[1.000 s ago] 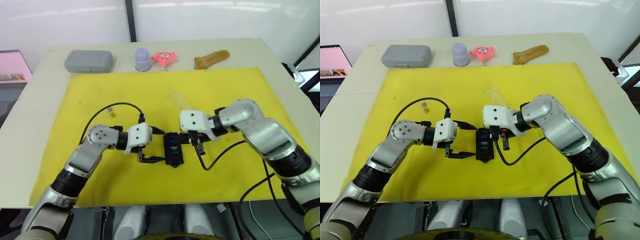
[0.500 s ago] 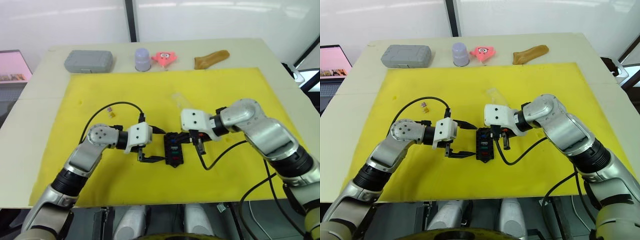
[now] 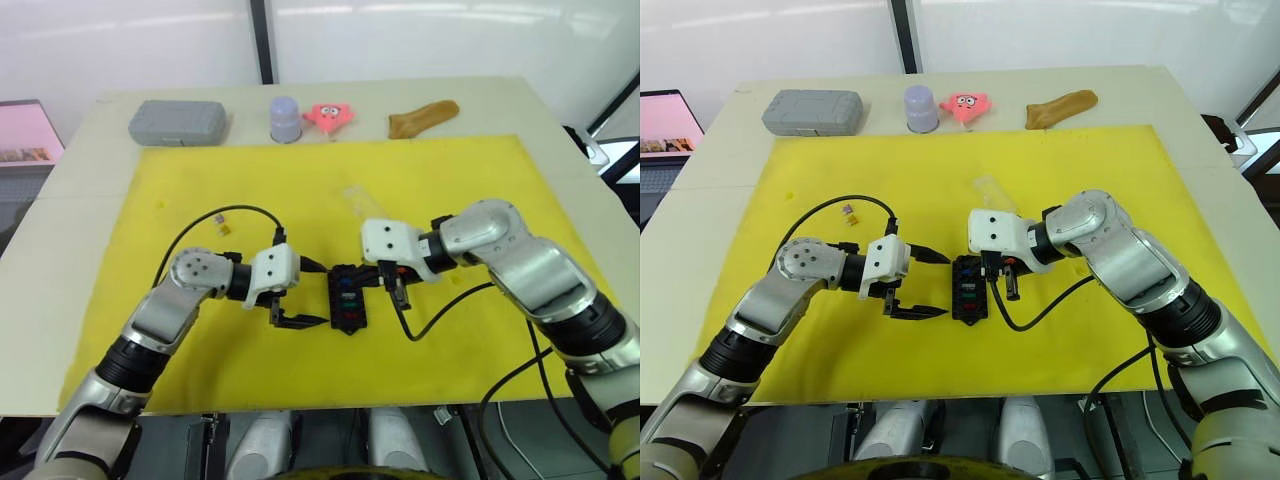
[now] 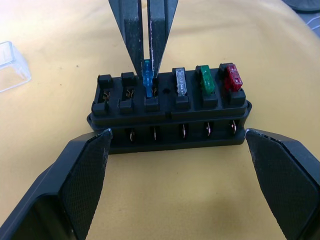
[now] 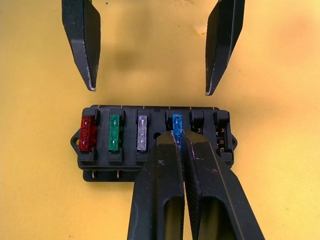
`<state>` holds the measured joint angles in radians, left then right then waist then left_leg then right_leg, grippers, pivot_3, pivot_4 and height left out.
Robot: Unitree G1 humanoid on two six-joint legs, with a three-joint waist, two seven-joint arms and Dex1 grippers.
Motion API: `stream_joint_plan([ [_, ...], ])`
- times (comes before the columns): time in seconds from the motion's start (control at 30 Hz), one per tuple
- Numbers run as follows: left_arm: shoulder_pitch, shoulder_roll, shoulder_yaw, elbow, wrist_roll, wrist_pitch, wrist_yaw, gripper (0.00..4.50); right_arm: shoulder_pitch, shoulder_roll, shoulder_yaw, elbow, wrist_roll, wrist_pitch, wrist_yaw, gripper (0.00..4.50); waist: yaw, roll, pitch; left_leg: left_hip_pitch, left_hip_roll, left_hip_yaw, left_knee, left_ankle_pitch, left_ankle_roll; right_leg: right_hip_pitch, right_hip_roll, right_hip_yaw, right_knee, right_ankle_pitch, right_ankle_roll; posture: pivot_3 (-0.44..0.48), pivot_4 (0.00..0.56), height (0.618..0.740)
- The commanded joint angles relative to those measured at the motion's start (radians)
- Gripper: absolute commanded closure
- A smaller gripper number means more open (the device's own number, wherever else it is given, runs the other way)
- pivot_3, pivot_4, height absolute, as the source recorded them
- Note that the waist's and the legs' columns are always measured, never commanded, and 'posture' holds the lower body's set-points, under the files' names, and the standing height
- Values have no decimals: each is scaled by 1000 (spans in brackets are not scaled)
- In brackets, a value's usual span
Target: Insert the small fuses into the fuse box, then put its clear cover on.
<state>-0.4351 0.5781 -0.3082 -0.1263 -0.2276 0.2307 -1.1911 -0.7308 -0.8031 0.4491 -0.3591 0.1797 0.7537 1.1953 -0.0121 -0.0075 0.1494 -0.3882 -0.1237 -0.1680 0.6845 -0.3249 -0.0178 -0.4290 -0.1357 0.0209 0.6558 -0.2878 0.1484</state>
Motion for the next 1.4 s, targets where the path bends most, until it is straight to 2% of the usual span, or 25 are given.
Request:
stream_joint_plan([
  [0.03, 1, 2, 10, -34, -9, -5, 2, 40, 1, 6, -11, -23, 5, 10, -7, 4500, 0, 0, 0, 0, 0, 0, 0, 0, 0, 0, 0, 0, 0, 0, 0, 0, 150, 740],
  [1.03, -11, -8, 1, -21, 5, -27, 14, 40, -14, 16, -36, -53, 72, 110, -36, 4500, 0, 0, 0, 0, 0, 0, 0, 0, 0, 0, 0, 0, 0, 0, 0, 0, 150, 740],
  [1.4, -8, -6, 2, -30, 5, -29, 13, 40, 25, -11, 6, -16, -11, -19, -44, 4500, -1, 0, 0, 0, 0, 0, 0, 0, 0, 0, 0, 0, 0, 0, 0, 0, 150, 740],
])
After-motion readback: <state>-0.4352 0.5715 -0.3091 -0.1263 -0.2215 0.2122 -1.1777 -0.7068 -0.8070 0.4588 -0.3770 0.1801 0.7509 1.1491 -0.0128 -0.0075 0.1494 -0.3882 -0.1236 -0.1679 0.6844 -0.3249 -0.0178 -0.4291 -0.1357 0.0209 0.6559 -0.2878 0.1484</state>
